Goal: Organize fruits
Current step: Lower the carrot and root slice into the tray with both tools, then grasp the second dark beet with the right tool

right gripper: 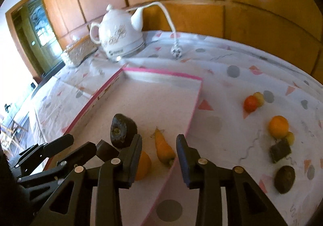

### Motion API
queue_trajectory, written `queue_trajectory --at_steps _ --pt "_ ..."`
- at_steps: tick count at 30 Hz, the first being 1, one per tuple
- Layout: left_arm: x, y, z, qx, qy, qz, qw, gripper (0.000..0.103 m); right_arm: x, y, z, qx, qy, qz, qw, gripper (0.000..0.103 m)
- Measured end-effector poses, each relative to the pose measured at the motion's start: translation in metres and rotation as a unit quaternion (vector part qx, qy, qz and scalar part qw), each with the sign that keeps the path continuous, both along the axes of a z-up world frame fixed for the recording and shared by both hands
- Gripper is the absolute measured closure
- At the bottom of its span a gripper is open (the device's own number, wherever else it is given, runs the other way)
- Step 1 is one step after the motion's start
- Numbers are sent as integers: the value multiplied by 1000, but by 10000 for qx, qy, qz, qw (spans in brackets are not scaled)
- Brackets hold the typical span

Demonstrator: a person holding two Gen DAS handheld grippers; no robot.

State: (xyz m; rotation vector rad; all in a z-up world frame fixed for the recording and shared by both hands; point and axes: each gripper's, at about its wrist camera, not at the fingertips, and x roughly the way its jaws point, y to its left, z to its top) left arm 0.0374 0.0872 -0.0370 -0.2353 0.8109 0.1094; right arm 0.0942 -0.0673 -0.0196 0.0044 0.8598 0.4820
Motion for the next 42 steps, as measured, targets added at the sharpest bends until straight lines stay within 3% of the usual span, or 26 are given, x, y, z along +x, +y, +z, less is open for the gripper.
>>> queue_trajectory --at_steps 7,19,32,42 --pt "-4 -11 10 115 -151 -152 9997 41 -8 -29 13 130 -224 -406 9988 68" --pt "-9 -39 18 354 -241 -532 9977 41 -18 -73 6 145 -259 -996 9946 68" --pt "-2 -67 26 391 -288 -969 9941 41 -27 -162 -13 104 -61 -2147 9766 68" --pt "15 -93 28 324 -192 -1296 9909 41 -33 -200 -24 67 104 -2559 9666 68"
